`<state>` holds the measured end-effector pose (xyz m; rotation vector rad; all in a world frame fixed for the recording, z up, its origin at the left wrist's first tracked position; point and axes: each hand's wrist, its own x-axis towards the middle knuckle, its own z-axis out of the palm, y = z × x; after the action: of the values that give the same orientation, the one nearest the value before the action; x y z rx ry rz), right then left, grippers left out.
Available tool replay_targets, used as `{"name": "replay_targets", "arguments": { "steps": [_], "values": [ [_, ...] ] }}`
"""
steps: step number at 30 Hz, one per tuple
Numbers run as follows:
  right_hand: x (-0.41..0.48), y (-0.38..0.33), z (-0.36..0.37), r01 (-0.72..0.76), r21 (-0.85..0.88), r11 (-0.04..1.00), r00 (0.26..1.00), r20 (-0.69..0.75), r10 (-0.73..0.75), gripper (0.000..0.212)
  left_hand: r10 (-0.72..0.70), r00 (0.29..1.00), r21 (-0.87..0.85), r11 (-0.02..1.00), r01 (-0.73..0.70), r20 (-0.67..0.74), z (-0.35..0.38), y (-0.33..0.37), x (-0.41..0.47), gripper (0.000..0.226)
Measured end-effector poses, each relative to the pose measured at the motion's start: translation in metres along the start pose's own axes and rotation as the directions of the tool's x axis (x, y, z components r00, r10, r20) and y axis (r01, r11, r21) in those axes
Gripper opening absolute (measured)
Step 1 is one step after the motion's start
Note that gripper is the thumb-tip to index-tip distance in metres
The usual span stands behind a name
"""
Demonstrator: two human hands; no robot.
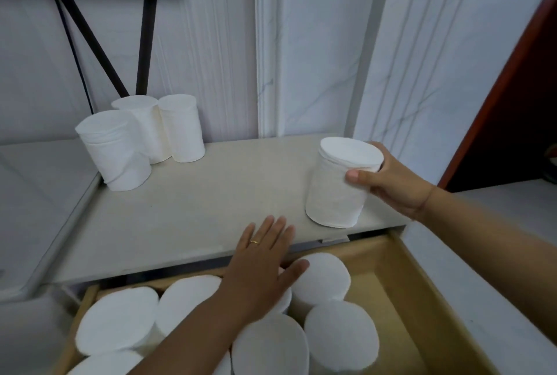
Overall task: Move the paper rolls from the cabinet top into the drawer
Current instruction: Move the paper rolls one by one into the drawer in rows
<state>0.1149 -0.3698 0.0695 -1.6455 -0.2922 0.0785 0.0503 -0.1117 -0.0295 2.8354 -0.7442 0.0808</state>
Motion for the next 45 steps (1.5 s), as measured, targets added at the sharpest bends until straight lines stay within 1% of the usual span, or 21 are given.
{"name": "replay_targets", "arguments": {
  "steps": [2, 4, 8, 10, 12, 15, 17, 20, 21, 23, 25, 27, 31, 33, 35, 37, 39, 41, 43, 44, 45],
  "values": [
    [-0.033, -0.003, -0.018, -0.024, -0.008, 1.0, 1.0, 0.0, 0.024, 0.065, 0.034, 0.999, -0.054, 0.998, -0.033, 0.023, 0.004, 0.02, -0.01, 0.095],
    [-0.061, -0.006, -0.03, -0.019, -0.015, 1.0, 0.999, 0.043, 0.019, 0.064, 0.054, 0.998, -0.1, 0.994, -0.049, 0.043, 0.009, 0.039, -0.016, 0.09],
    [-0.101, -0.003, -0.037, -0.064, -0.028, 0.998, 0.997, 0.037, 0.065, 0.057, 0.037, 0.995, -0.147, 0.989, -0.023, 0.089, 0.016, 0.066, -0.02, 0.082],
    [-0.114, 0.012, -0.033, -0.115, -0.103, 0.988, 0.991, 0.058, 0.121, 0.059, 0.01, 0.995, -0.179, 0.984, 0.008, 0.099, 0.019, 0.075, -0.021, 0.08],
    [-0.121, 0.031, -0.029, -0.178, -0.154, 0.972, 0.983, 0.024, 0.184, 0.071, -0.01, 0.995, -0.247, 0.968, 0.035, 0.101, 0.021, 0.085, -0.021, 0.081],
    [-0.129, 0.055, -0.017, -0.234, -0.162, 0.959, 0.971, 0.01, 0.239, 0.072, -0.026, 0.993, -0.373, 0.925, 0.066, 0.113, 0.023, 0.101, -0.017, 0.082],
    [-0.131, 0.066, -0.008, -0.273, -0.173, 0.946, 0.961, 0.004, 0.278, 0.074, -0.025, 0.997, -0.403, 0.913, 0.055, 0.079, 0.026, 0.11, -0.013, 0.08],
    [-0.131, 0.075, -0.005, -0.234, -0.217, 0.948, 0.97, 0.013, 0.242, 0.074, -0.027, 0.995, -0.381, 0.923, 0.063, 0.098, 0.033, 0.114, -0.01, 0.08],
    [-0.131, 0.077, -0.005, -0.222, -0.225, 0.949, 0.972, 0.03, 0.235, 0.072, -0.021, 0.993, -0.339, 0.939, 0.059, 0.116, 0.036, 0.114, -0.009, 0.081],
    [-0.132, 0.084, -0.006, -0.246, -0.241, 0.939, 0.963, 0.052, 0.265, 0.063, 0.01, 0.99, -0.227, 0.974, 0.023, 0.14, 0.041, 0.112, -0.01, 0.083],
    [-0.13, 0.093, -0.007, -0.29, -0.324, 0.9, 0.948, 0.028, 0.316, 0.057, 0.039, 0.989, -0.164, 0.986, -0.015, 0.145, 0.043, 0.111, -0.011, 0.084],
    [-0.126, 0.099, -0.007, -0.305, -0.427, 0.851, 0.942, -0.003, 0.337, 0.057, 0.052, 0.988, -0.149, 0.988, -0.03, 0.147, 0.044, 0.11, -0.011, 0.083],
    [-0.116, 0.099, -0.005, -0.259, -0.538, 0.802, 0.956, -0.022, 0.294, 0.046, 0.076, 0.987, -0.127, 0.99, -0.058, 0.143, 0.043, 0.106, -0.014, 0.082],
    [-0.111, 0.095, -0.003, -0.261, -0.597, 0.759, 0.949, -0.015, 0.316, 0.038, 0.081, 0.988, -0.073, 0.995, -0.072, 0.128, 0.043, 0.103, -0.018, 0.082],
    [-0.102, 0.092, -0.001, -0.24, -0.726, 0.645, 0.949, -0.034, 0.314, 0.036, 0.091, 0.99, -0.008, 0.996, -0.09, 0.111, 0.043, 0.1, -0.022, 0.08],
    [-0.093, 0.087, 0.002, -0.161, -0.843, 0.513, 0.964, -0.023, 0.264, 0.041, 0.096, 0.992, 0.02, 0.995, -0.098, 0.079, 0.043, 0.098, -0.022, 0.076],
    [-0.085, 0.08, 0.002, -0.085, -0.89, 0.449, 0.967, 0.034, 0.251, 0.049, 0.103, 0.993, 0.028, 0.994, -0.105, 0.064, 0.043, 0.096, -0.02, 0.074],
    [-0.08, 0.073, 0.001, -0.059, -0.913, 0.403, 0.951, 0.071, 0.3, 0.053, 0.111, 0.992, 0.025, 0.993, -0.113, 0.065, 0.042, 0.096, -0.019, 0.074],
    [-0.083, 0.069, -0.003, -0.054, -0.938, 0.342, 0.928, 0.079, 0.364, 0.046, 0.122, 0.99, 0.045, 0.991, -0.125, 0.067, 0.044, 0.098, -0.02, 0.073],
    [-0.086, 0.069, 0.003, -0.049, -0.948, 0.315, 0.892, 0.1, 0.441, 0.04, 0.111, 0.99, 0.038, 0.993, -0.114, 0.085, 0.047, 0.093, -0.028, 0.073],
    [-0.091, 0.068, 0.008, -0.062, -0.947, 0.314, 0.85, 0.114, 0.514, 0.038, 0.097, 0.99, 0.025, 0.995, -0.101, 0.105, 0.05, 0.09, -0.036, 0.073]
  ]
}}
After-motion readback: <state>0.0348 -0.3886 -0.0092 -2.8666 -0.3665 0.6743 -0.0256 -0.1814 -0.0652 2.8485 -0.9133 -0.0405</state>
